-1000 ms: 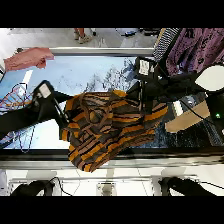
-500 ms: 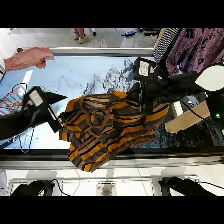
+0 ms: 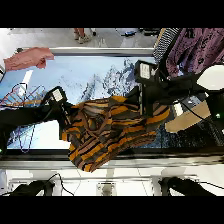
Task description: Fold the clothes and pants, and hang the long-sleeved shirts on hangers.
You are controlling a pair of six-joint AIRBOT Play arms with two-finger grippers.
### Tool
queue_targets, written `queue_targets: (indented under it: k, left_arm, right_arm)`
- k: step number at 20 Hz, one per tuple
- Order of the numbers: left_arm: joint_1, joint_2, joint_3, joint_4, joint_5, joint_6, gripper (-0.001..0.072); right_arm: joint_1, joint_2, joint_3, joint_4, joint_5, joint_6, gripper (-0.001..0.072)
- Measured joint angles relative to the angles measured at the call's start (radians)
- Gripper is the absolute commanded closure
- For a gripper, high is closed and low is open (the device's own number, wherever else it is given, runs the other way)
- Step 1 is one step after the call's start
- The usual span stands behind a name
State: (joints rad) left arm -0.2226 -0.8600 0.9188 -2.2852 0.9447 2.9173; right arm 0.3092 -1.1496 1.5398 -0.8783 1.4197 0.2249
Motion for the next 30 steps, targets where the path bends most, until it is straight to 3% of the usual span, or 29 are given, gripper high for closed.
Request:
queue_targets:
  k: [2, 4, 5, 6, 13, 18, 19, 22, 30]
  left_arm:
    - [-0.003, -0.005, 0.000, -0.024, -0.008, -0.006, 0.0685]
    - [-0.014, -0.008, 0.000, -0.056, -0.014, -0.044, 0.0685]
    - [-0.020, -0.009, 0.000, -0.071, -0.014, -0.069, 0.0685]
    - [-0.026, -0.010, 0.000, -0.076, -0.021, -0.091, 0.0685]
    - [-0.093, -0.014, 0.000, -0.079, -0.146, -0.267, 0.0686]
    - [-0.175, -0.024, 0.000, -0.042, -0.286, -0.392, 0.0687]
    - [-0.200, -0.028, 0.000, -0.039, -0.311, -0.408, 0.0687]
    - [-0.263, -0.043, 0.000, -0.029, -0.383, -0.457, 0.0687]
    - [-0.341, -0.064, 0.000, -0.019, -0.483, -0.518, 0.0687]
  right_arm:
    - [0.000, 0.000, 0.000, 0.000, -0.011, 0.002, 0.0653]
    - [0.000, 0.000, 0.000, -0.006, -0.072, 0.053, 0.0293]
    - [0.001, 0.000, 0.000, -0.021, -0.114, 0.110, 0.0160]
    - [0.001, 0.000, 0.000, -0.049, -0.161, 0.168, 0.0141]
    - [0.000, 0.028, 0.008, -0.170, -0.325, 0.576, 0.0149]
    - [0.011, 0.066, 0.001, -0.088, -0.359, 0.956, 0.0157]
    - [0.026, 0.068, -0.019, -0.045, -0.370, 1.011, 0.0218]
    - [0.100, 0.059, -0.108, 0.034, -0.452, 1.156, 0.0216]
    - [0.275, 0.000, -0.285, 0.097, -0.854, 1.475, 0.0216]
